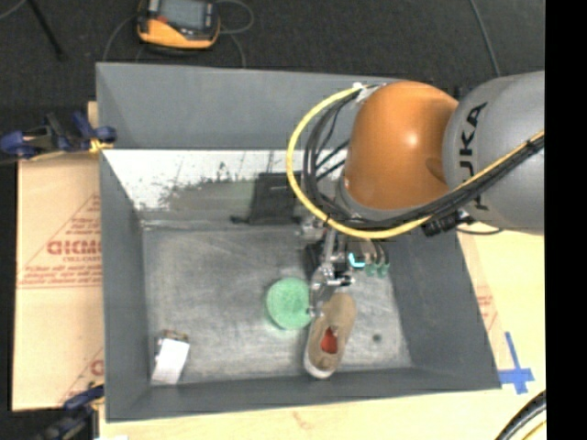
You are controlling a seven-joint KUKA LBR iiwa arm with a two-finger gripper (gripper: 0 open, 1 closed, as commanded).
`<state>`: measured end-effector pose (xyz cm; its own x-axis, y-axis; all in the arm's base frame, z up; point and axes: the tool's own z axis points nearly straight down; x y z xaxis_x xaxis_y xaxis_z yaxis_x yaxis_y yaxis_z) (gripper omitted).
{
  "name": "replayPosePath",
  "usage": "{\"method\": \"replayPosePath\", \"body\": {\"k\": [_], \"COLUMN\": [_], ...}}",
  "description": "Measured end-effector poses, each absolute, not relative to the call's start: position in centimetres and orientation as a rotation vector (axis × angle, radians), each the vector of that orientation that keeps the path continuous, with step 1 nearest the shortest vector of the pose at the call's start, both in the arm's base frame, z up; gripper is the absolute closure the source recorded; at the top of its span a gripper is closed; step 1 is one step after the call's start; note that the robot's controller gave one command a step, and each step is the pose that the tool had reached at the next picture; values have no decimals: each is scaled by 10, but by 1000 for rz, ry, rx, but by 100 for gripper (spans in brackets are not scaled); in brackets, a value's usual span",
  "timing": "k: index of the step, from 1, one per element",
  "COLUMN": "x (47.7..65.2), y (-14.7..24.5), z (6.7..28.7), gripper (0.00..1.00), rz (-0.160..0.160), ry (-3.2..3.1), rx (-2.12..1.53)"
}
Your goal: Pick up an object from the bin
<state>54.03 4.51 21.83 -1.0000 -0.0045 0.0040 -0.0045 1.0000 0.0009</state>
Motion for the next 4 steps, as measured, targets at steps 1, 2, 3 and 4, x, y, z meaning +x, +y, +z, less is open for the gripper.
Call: {"method": "replayPosePath", "body": {"k": [1, 2, 3, 4], "x": [542, 545, 537, 537], "y": [45, 48, 36, 36], "z": [222, 185, 79, 79], "gripper": [0, 0, 100, 100], "rz": [-2, -2, -5, -5], "ry": [-3145, -3155, -3174, -3174], "rx": [6, 18, 47, 46]}}
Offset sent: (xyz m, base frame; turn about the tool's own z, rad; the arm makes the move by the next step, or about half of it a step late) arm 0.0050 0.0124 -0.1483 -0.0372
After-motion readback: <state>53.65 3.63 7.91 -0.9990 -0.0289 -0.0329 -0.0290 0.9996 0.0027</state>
